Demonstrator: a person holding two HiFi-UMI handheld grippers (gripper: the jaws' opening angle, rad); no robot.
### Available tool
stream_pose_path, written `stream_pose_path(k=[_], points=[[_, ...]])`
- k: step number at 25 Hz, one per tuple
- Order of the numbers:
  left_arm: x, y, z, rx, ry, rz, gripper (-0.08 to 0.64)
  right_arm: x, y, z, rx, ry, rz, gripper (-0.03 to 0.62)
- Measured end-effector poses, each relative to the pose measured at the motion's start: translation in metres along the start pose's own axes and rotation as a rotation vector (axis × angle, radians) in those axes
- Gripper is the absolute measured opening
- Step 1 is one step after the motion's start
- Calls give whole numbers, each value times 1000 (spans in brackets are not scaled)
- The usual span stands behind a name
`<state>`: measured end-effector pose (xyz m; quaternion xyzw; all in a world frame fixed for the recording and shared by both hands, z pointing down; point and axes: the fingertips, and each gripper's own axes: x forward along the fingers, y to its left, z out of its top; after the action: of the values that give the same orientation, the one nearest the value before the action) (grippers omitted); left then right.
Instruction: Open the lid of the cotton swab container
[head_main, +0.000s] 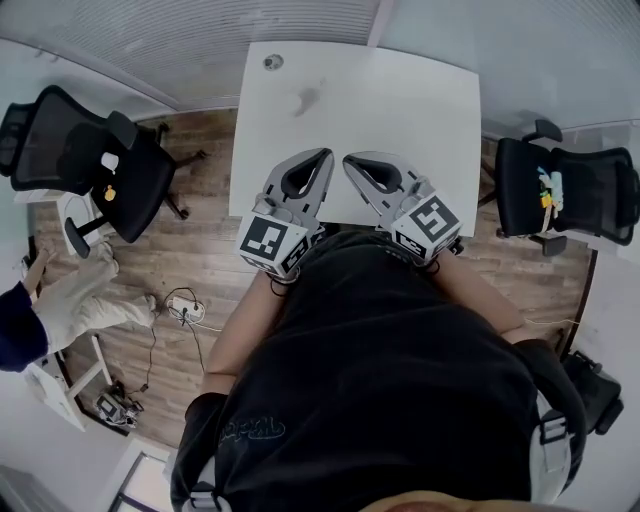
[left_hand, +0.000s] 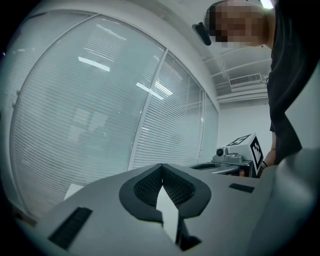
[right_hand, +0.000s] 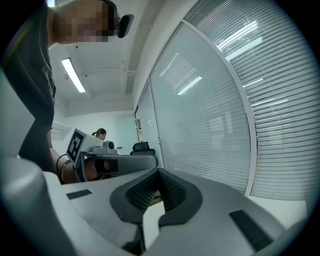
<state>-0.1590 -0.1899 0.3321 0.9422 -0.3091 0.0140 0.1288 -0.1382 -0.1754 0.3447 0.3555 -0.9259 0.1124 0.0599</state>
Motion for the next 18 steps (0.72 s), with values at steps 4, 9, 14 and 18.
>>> stream_pose_path(k=[4,9,14,18], points=[[-1,7,-5,-29,2,-21,15,4,8,-4,-9,33,-7,21],[11,0,-15,-44,24,-63,15,0,7,-12,-3,56,-23,21],[10,1,-22,-41,41,-67,15,1,-2,-20,31,47,-38,21],[3,17,-22,-54,34,-26,15,9,-5,-19,31,42,-29,21]])
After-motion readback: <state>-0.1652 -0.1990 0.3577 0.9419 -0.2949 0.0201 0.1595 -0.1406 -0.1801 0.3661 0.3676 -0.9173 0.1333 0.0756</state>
